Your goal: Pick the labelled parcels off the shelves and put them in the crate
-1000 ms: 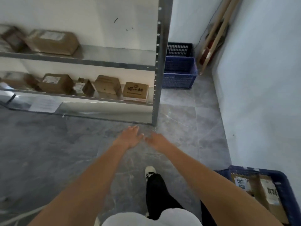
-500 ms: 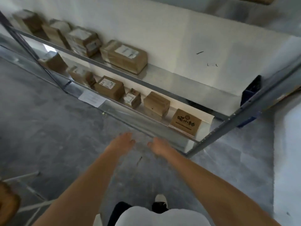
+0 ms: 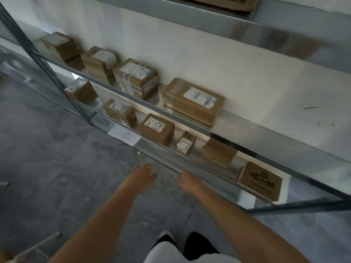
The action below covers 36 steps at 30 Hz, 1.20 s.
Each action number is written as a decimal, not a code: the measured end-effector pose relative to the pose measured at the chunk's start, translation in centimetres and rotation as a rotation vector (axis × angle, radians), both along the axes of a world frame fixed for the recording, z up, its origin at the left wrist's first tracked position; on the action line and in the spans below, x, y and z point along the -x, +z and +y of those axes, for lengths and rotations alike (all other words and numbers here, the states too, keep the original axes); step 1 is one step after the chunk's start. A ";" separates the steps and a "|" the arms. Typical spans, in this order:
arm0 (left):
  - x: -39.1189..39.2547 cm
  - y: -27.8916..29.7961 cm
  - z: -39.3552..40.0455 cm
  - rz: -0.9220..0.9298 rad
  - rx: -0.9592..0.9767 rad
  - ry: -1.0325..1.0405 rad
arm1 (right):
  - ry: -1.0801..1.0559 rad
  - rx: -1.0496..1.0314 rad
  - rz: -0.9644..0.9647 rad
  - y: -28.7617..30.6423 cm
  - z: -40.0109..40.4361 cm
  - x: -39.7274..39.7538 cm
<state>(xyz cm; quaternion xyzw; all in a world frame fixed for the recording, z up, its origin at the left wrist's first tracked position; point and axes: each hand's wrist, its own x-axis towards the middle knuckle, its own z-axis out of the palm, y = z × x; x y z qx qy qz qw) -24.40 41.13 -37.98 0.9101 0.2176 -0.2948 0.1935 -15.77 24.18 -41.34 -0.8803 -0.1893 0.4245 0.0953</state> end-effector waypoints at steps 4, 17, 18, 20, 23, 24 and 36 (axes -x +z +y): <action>-0.6 0.1 7.5 -0.008 0.011 0.068 | -0.001 -0.017 0.006 0.8 6.9 -0.6; -4.4 -1.0 30.2 -0.036 0.011 0.122 | -0.053 0.010 0.086 -4.3 27.1 -5.9; -4.4 -1.0 32.1 -0.030 0.007 0.123 | -0.067 0.031 0.097 -5.1 28.2 -6.1; -4.2 -1.2 35.8 -0.013 0.018 0.151 | -0.081 0.073 0.118 -5.7 30.7 -6.2; -4.2 -2.1 40.2 -0.004 0.072 0.239 | -0.116 0.079 0.150 -6.0 34.5 -6.4; -4.3 -2.6 41.5 -0.002 0.097 0.266 | -0.135 0.072 0.163 -6.1 35.9 -6.5; -7.8 -12.9 58.5 0.070 0.275 0.499 | -0.666 -0.109 0.087 -13.2 51.7 -12.2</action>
